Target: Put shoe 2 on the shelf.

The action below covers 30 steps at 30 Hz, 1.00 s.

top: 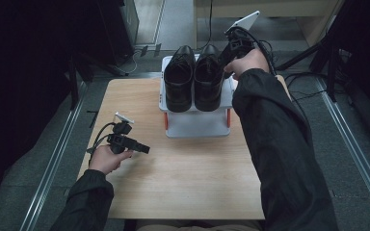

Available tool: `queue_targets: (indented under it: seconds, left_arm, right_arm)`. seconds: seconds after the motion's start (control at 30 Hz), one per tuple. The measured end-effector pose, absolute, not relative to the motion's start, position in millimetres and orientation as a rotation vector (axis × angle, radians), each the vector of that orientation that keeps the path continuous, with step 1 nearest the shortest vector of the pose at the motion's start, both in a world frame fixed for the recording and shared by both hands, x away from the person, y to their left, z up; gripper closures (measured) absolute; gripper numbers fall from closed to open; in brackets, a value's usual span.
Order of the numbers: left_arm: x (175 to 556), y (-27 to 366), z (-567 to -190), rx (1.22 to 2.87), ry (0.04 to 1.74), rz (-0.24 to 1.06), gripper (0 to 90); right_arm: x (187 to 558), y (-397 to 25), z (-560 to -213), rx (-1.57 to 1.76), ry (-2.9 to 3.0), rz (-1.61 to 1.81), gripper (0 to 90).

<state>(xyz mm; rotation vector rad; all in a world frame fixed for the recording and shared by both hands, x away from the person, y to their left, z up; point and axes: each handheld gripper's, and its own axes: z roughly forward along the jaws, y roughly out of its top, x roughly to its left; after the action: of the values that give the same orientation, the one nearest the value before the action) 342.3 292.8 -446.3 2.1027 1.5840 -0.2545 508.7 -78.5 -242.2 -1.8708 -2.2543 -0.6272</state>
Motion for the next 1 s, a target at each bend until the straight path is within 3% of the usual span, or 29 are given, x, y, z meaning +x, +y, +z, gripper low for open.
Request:
queue_targets:
  seconds: [0.4, 1.0]
  left_arm:
    - [341.7, 291.7, -444.6, 2.104, 1.574, -0.248, 50.1]
    - [343.3, 292.5, -445.7, 2.099, 1.581, -0.242, 50.1]
  right_arm:
    - [497.1, -114.1, -222.2, -1.810, -2.234, -0.733, 69.0]
    - [487.8, -157.4, -282.2, -1.774, -2.232, -0.772, 67.0]
